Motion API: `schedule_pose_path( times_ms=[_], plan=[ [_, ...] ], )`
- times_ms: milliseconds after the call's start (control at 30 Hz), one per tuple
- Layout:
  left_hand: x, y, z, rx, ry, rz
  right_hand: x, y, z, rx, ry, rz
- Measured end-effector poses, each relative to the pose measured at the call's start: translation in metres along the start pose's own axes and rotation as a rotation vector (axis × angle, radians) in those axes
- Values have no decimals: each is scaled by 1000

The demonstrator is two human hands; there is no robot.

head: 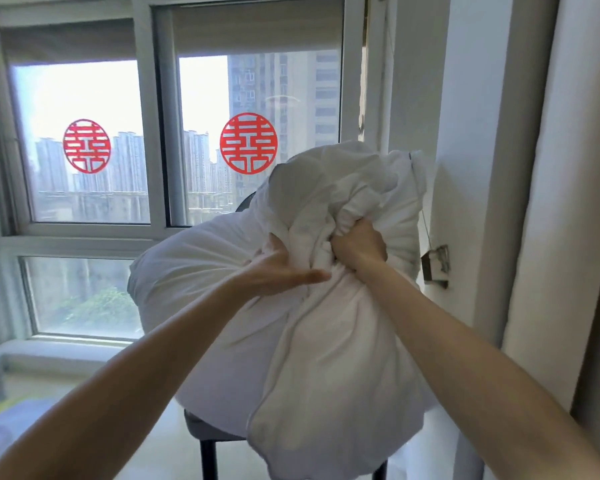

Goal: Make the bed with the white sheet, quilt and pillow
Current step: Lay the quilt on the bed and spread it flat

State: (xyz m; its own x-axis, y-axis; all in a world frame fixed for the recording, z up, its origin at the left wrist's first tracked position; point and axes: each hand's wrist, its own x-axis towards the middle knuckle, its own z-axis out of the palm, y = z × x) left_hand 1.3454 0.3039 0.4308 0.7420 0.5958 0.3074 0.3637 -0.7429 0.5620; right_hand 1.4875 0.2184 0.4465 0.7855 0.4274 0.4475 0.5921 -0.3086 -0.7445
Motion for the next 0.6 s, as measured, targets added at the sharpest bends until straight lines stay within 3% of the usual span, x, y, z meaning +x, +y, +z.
schedule_pose_path(
  times_ms=[100, 233, 367, 600],
  plan=[
    [-1, 15, 27, 235, 86, -119, -3, -4, -2, 8, -122, -37],
    [12, 22, 43, 168, 167, -216, -4, -13, -8, 56, -239, -45],
    [18, 28, 50, 58, 253, -144, -1, -10, -4, 33, -260, -56],
    [40, 30, 61, 138, 334, -176, 6, -14, -4, 58, -432, -82]
  ],
)
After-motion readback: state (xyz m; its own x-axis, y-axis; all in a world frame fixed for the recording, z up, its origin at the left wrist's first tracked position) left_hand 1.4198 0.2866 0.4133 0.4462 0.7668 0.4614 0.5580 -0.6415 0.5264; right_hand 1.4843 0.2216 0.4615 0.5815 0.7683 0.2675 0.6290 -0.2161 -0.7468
